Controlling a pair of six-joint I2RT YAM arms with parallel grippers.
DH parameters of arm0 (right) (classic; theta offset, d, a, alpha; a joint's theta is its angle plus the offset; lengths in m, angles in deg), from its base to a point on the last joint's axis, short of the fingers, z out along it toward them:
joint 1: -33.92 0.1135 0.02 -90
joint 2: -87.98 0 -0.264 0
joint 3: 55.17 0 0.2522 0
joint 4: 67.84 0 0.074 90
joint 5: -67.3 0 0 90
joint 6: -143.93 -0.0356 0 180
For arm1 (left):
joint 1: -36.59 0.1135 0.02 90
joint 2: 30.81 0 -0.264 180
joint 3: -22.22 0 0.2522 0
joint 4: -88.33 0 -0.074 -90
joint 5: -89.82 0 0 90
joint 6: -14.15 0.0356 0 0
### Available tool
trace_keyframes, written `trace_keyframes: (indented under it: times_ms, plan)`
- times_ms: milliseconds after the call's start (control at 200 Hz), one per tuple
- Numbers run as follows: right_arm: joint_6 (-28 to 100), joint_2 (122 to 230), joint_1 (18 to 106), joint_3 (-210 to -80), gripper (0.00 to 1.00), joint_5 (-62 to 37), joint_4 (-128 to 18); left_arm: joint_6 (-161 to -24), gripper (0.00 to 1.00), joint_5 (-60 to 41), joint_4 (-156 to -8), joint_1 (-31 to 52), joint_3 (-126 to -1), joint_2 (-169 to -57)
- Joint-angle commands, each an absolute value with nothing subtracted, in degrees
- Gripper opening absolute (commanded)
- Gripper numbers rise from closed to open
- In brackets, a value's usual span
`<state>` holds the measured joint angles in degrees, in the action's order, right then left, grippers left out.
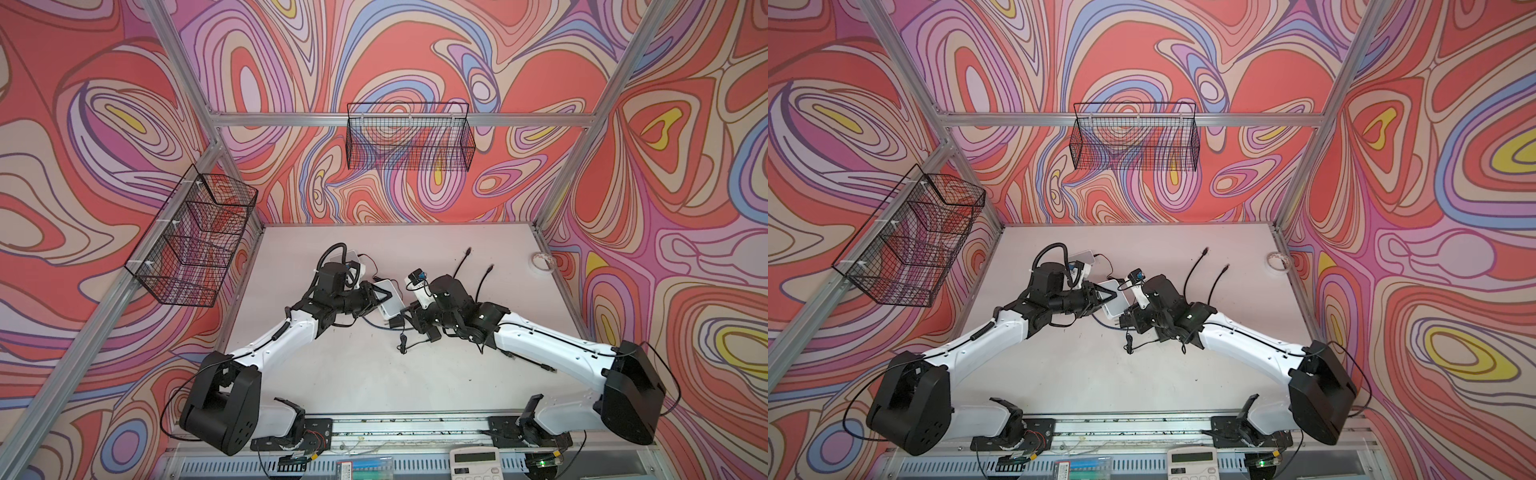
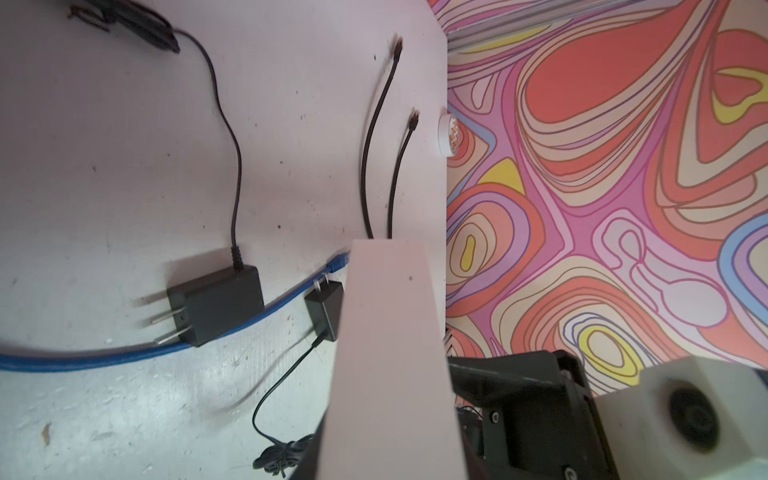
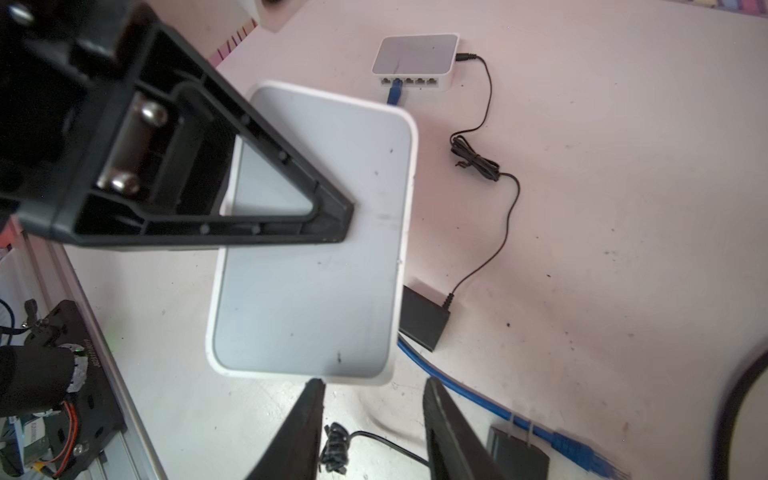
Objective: Insert the plug into the switch port
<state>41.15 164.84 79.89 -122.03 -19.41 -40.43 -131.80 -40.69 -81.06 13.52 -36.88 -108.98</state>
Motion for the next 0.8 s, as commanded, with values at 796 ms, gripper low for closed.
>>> trace_keyframes:
  times_ms: [796]
  plan:
    - [38.4,169.2,67.0,-124.5,0.72,-29.4,-29.2,-137.6,0.0,-32.1,-88.8,4.3,-59.8,-143.2]
